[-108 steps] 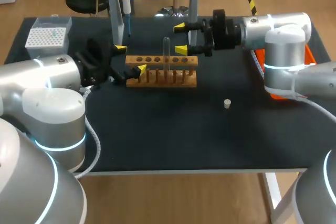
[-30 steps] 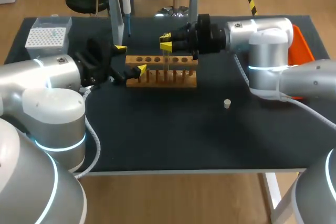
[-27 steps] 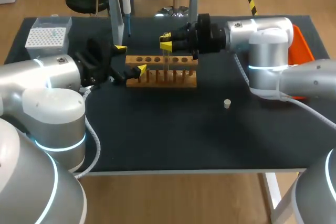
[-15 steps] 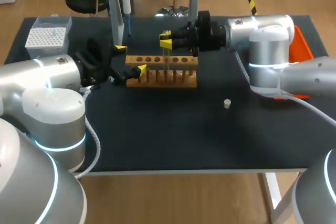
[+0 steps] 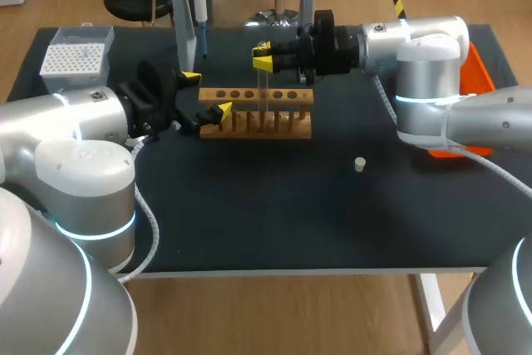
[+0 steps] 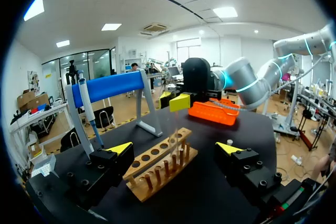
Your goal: Invert the test tube, pick up the pipette, mount the tip to pipette, aspirate from beaker and dispense into the tube, eject the tip, return the pipette, and cap with the stopper.
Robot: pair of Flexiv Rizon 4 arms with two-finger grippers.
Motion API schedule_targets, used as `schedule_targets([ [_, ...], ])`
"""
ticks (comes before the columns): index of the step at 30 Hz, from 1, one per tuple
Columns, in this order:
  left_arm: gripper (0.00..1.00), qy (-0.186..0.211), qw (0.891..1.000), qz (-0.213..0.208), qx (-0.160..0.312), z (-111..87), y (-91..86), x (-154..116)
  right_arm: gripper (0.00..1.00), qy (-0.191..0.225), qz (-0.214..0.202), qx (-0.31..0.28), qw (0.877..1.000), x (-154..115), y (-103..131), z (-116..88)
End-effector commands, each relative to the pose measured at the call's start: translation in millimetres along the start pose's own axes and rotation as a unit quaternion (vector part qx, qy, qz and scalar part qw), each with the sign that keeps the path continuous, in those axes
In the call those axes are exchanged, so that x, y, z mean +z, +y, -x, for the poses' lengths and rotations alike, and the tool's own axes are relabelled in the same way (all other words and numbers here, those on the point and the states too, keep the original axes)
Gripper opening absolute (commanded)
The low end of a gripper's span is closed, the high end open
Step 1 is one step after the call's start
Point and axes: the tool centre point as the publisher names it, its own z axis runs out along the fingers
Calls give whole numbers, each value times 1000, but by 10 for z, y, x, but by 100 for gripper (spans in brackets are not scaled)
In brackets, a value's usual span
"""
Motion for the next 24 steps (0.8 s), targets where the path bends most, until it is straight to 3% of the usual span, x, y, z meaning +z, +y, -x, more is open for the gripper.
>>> schedule_targets([
  [1, 100, 0, 1000, -3, 0, 0, 15, 8, 0, -2, -3, -2, 1000, -23, 71, -41],
  [24, 100, 0, 1000, -3, 0, 0, 15, 8, 0, -13, 6, -22, 1000, -121, 385, -222],
])
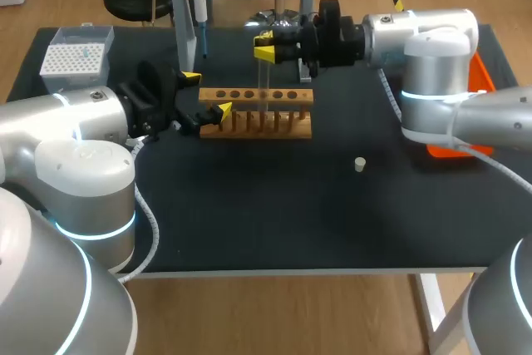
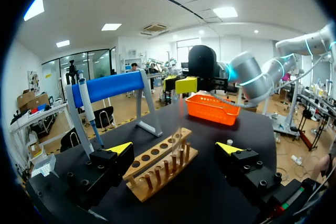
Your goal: Invert the test tube, pick up the pipette, mount the tip to pipette, aspirate from beaker and dispense into the tube, eject the tip, return the pipette, and cap with the stopper.
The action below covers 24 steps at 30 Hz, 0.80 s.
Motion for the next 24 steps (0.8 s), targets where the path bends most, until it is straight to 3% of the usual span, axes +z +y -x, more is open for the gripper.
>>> schedule_targets([
  [1, 100, 0, 1000, -3, 0, 0, 14, 8, 0, -8, -4, -2, 1000, -100, 62, -109],
  [9, 100, 0, 1000, -3, 0, 0, 14, 8, 0, -19, -4, 4, 1000, -289, 85, -246],
  [24, 100, 0, 1000, -3, 0, 0, 14, 8, 0, -19, -4, 4, 1000, -289, 85, -246],
])
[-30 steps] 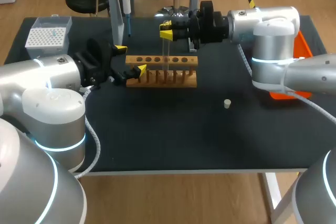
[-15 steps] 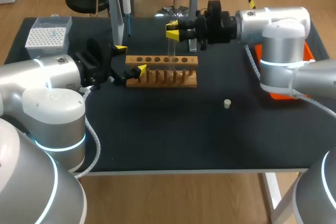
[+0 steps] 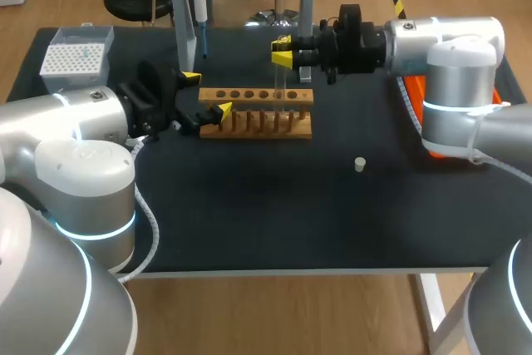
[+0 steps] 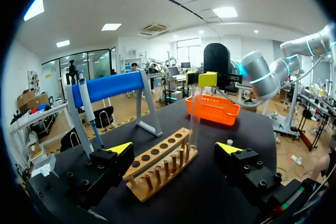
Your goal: Invert the test tube, pick up the pipette, mount the tip to pipette, aspirate from beaker and dispense into the tube, eject the tip, return the pipette, and cap with the stopper.
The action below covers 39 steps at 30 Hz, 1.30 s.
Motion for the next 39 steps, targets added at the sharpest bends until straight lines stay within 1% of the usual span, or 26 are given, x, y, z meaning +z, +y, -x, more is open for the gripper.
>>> schedule_targets([
  [1, 100, 0, 1000, -3, 0, 1, 14, 8, 0, 0, -1, 0, 1000, -5, 7, -1],
  [3, 100, 0, 1000, -3, 0, 1, 14, 8, 0, 0, -1, 0, 1000, -5, 7, -1],
  [4, 100, 0, 1000, -3, 0, 1, 14, 8, 0, -2, -12, 37, 999, -10, -8, 35],
  [6, 100, 0, 1000, -3, 0, 1, 14, 8, 0, -17, -7, 123, 992, -7, 22, 121],
  [8, 100, 0, 1000, -3, 0, 1, 14, 8, 0, -31, -18, 194, 980, 10, 34, 176],
  [9, 100, 0, 1000, -3, 0, 1, 14, 8, 0, -37, -15, 220, 975, 9, 49, 187],
  [10, 100, 0, 1000, -3, 0, 1, 14, 8, 0, -46, -28, 260, 964, 17, 54, 215],
  [11, 100, 0, 1000, -3, 0, 1, 14, 8, 0, -56, -31, 291, 955, 20, 48, 235],
  [12, 100, 0, 1000, -3, 0, 1, 14, 8, 0, -53, -20, 323, 945, 10, 68, 250],
  [13, 100, 0, 1000, -3, 0, 1, 14, 8, 0, -59, -31, 363, 930, 5, 74, 259],
  [14, 100, 0, 1000, -3, 0, 1, 14, 8, 0, -72, -51, 400, 912, 12, 51, 283],
  [15, 100, 0, 1000, -3, 0, 1, 14, 8, 0, -58, -35, 441, 895, -3, 50, 292],
  [17, 100, 0, 1000, -3, 0, 1, 14, 8, 0, -49, -45, 501, 863, -22, 46, 298],
  [18, 100, 0, 1000, -3, 0, 1, 14, 8, 0, -46, -39, 523, 850, -35, 42, 297],
  [20, 100, 0, 1000, -3, 0, 1, 14, 8, 0, -44, -37, 579, 814, -69, 25, 301],
  [23, 100, 0, 1000, -3, 0, 1, 14, 8, 0, -38, -29, 641, 766, -103, -6, 292],
  [25, 100, 0, 1000, -3, 0, 1, 14, 8, 0, -28, -21, 669, 743, -123, -28, 285],
  [26, 100, 0, 1000, -3, 0, 1, 14, 8, 0, -26, -25, 682, 731, -134, -39, 282],
  [27, 100, 0, 1000, -3, 0, 1, 14, 8, 0, -17, -23, 700, 713, -137, -55, 280],
  [28, 100, 0, 1000, -3, 0, 1, 14, 8, 0, -3, -14, 722, 692, -151, -50, 283],
  [29, 100, 0, 1000, -3, 0, 1, 14, 8, 0, 1, -13, 735, 678, -160, -49, 286],
  [31, 100, 0, 1000, -3, 0, 1, 14, 8, 0, 9, -12, 750, 662, -173, -57, 281],
  [33, 100, 0, 1000, -3, 0, 1, 14, 8, 0, 19, -15, 768, 640, -185, -62, 267],
  [35, 100, 0, 1000, -3, 0, 1, 14, 8, 0, 22, -21, 773, 633, -192, -70, 250],
  [37, 100, 0, 1000, -3, 0, 1, 14, 8, 0, 26, -22, 782, 623, -194, -72, 242],
  [39, 100, 0, 1000, -3, 0, 1, 14, 8, 0, 30, -20, 784, 620, -199, -69, 237],
])
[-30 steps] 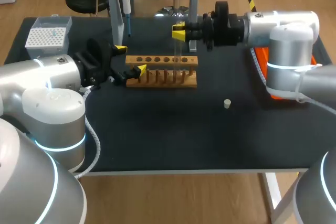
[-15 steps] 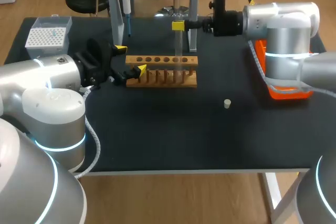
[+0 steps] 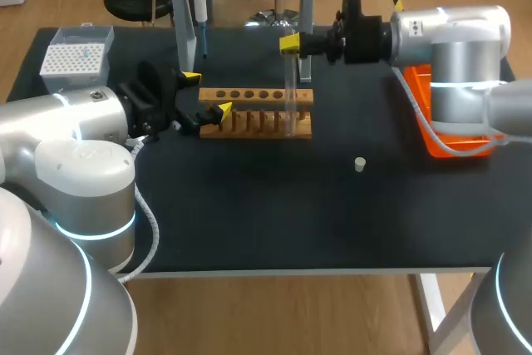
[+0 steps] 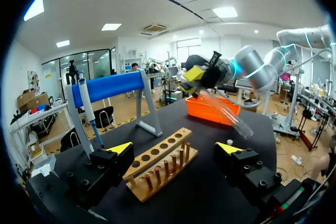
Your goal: Invert the test tube, pick up the pipette, mount the tip to pipette, aspirate from beaker and dispense into the tube, eject the tip, return the pipette, and cap with the stopper.
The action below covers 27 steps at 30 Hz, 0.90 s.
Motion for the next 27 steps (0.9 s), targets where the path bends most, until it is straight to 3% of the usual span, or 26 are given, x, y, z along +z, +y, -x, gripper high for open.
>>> schedule_targets([
  [1, 100, 0, 1000, -3, 0, 1, 14, 8, 0, 43, -41, 342, 938, -30, 27, 13],
  [5, 100, 0, 1000, -3, 0, 1, 14, 8, 0, 66, -49, 346, 935, -39, 18, 7],
  [18, 100, 0, 1000, -3, 0, 1, 14, 8, 0, 83, -66, 323, 940, -56, -62, 27],
  [27, 100, 0, 1000, -3, 0, 1, 14, 8, 0, 64, -72, 229, 969, -35, -115, 29],
])
